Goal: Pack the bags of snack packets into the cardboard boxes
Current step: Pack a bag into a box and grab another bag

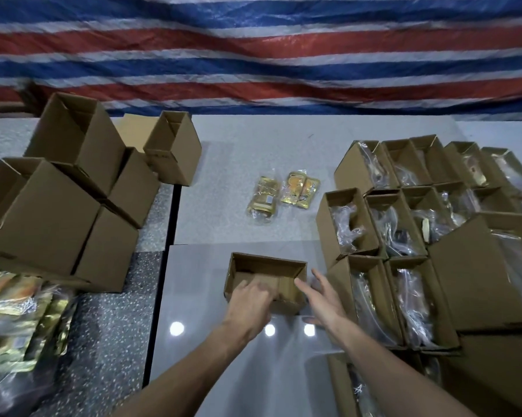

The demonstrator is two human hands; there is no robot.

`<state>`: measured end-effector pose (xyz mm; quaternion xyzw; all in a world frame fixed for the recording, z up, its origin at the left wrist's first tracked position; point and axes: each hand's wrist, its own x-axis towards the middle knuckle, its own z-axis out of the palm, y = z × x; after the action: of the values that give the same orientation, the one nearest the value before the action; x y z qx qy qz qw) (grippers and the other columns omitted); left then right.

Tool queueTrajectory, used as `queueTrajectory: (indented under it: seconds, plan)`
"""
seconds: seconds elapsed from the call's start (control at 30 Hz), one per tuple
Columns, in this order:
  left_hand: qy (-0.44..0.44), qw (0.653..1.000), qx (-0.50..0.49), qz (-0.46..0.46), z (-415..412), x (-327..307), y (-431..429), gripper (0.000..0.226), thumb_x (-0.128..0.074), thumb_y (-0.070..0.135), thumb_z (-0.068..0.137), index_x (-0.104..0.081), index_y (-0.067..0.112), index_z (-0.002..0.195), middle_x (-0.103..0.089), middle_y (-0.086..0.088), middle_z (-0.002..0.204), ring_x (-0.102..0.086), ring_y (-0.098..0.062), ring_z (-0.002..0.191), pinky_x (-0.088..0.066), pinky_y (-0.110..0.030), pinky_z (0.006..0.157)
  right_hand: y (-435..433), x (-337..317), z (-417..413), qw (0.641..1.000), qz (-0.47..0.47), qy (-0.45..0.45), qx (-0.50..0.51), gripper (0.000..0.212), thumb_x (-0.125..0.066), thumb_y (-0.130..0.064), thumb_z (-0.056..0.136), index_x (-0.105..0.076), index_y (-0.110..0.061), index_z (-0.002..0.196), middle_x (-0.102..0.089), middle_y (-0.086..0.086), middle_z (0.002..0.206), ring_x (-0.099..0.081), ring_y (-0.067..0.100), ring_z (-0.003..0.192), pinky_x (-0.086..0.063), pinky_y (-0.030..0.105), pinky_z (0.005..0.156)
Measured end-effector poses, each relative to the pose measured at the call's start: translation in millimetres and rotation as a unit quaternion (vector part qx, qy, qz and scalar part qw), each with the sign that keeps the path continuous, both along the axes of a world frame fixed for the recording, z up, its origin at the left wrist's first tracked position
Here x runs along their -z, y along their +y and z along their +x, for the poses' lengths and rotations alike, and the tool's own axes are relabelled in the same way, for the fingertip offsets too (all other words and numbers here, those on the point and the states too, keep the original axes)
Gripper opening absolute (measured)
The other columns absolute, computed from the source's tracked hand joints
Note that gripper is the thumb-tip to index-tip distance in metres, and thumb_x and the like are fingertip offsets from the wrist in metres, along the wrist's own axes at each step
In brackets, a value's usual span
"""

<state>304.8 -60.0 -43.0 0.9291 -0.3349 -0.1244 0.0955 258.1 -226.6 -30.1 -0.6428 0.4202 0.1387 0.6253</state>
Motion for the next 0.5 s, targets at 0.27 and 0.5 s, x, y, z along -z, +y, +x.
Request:
queueTrajectory:
  seconds: [0.27,0.5]
  plan:
    - [0.131,0.99,0.026,-0.043,22.5,-10.8,-11.6,0.021,-0.052,0.044,0.095,-0.062,0.031,0.107,-0.068,0.008,0.105,-0.061,-0.017,0.1,-0.049,-0.034,0.081,-8.4,35.8,19.4,0.997,-0.081,-0.001,-0.012,0.064,-0.054,-0.007,0.094,-0.036,-0.032,0.15,-0.05,0.005,0.146,-0.054,0.02,0.122,-0.051,0.029,0.085]
    - [0.124,0.932,-0.238,-0.245,107.5,-7.3,-12.3,0.009,-0.054,0.032,0.096,-0.062,0.028,0.095,-0.064,0.014,0.094,-0.053,-0.005,0.072,-0.045,-0.03,0.073,-18.7,42.1,36.9,0.995,-0.093,0.036,0.009,0.064,-0.039,-0.01,0.089,-0.041,-0.041,0.145,-0.055,0.002,0.14,-0.058,0.032,0.119,-0.058,0.055,0.086]
